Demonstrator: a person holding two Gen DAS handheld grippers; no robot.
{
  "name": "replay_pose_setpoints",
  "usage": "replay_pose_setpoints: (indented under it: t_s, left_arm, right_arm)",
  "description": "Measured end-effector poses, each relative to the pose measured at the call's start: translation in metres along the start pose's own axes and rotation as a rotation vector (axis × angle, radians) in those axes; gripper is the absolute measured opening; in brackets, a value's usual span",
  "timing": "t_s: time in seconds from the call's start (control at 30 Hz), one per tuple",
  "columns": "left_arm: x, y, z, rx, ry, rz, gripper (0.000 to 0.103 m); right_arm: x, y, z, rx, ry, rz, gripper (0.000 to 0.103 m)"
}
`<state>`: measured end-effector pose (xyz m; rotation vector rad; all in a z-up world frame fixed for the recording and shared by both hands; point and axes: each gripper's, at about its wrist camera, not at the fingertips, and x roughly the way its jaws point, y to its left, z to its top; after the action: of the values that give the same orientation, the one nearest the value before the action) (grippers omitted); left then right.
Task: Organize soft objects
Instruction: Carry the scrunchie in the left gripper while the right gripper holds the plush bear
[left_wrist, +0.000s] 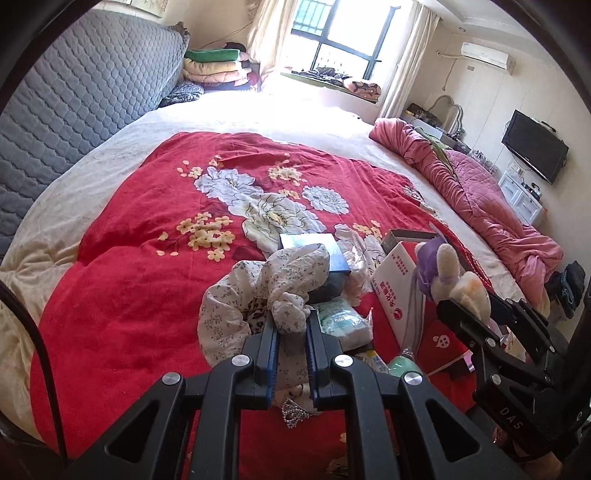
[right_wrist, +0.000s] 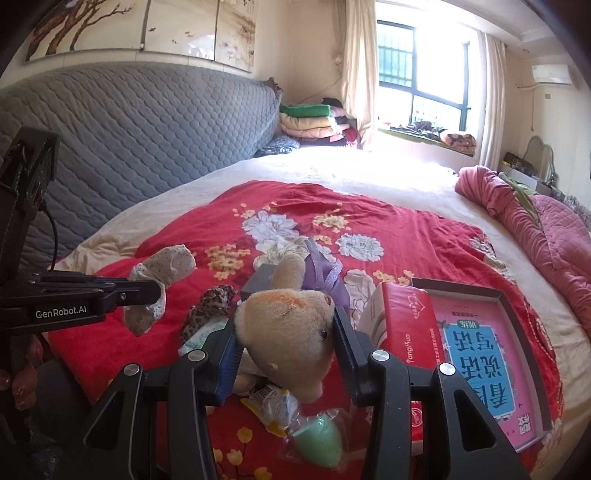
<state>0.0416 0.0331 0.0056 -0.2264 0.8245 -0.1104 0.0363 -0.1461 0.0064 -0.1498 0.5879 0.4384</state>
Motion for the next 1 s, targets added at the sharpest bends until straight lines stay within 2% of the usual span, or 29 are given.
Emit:
replay_pose_setpoints:
  t_s: [0.33, 0.53, 0.83, 1.0]
  left_arm:
    - [-0.020, -0.059, 0.012, 0.105, -0.029, -0.015, 0.013]
    - [-0.022, -0.094, 0.016, 0.154, -0.015, -0.012, 0.013]
    - [-0.009, -0.164, 0.027, 0.233, 0.016, -0.127, 0.013]
    - [0.005, -0.200, 0.028, 0.278, 0.039, -0.166, 0.013]
  right_arm:
    - [-0.033, -0.025, 0.007, 0.054, -0.080, -0.048, 0.047]
    - [-0.056, -0.050, 0.008, 0.114, -0.128, -0.080, 0.047]
    - [-0.081, -0.111, -0.005, 0.227, -0.151, -0.235, 0.047]
    - [-0.094, -0.140, -0.014, 0.263, -0.167, -0.308, 0.047]
